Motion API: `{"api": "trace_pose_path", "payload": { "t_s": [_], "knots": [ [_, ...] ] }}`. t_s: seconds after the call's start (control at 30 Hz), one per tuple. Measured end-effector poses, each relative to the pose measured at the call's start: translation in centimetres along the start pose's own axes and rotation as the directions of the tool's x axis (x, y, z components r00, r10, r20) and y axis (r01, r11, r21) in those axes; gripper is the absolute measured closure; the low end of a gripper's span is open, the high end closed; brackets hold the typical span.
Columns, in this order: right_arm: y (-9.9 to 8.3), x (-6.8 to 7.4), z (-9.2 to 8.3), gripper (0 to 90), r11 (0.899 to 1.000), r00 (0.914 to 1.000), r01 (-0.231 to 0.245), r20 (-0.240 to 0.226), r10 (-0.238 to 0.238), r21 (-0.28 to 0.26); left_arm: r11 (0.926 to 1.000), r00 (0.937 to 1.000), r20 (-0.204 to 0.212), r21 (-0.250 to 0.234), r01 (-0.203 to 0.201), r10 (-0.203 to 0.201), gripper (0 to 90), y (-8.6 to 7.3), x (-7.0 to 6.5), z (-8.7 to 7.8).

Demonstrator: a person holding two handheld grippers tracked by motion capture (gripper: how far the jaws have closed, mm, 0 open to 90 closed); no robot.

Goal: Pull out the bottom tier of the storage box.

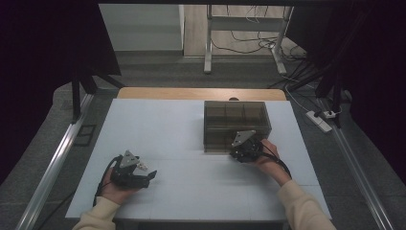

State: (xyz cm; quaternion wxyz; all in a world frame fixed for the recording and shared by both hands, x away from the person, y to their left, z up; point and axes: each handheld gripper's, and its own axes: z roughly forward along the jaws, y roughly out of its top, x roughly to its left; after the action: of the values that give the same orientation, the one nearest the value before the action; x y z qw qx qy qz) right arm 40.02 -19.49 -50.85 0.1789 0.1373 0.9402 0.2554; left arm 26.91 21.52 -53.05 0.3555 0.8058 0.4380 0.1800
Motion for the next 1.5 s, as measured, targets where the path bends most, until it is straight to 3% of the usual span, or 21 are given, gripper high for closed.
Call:
{"api": "trace_pose_path", "payload": {
  "t_s": [1.5],
  "knots": [
    [-0.16,0.38,-0.55,61.9,1.0,0.9987,0.017,-0.049,-0.016,0.015,1.0,1.0,-0.003,-0.001,0.001,-0.001,10.4,-0.07,0.02,-0.03]
  ]
}}
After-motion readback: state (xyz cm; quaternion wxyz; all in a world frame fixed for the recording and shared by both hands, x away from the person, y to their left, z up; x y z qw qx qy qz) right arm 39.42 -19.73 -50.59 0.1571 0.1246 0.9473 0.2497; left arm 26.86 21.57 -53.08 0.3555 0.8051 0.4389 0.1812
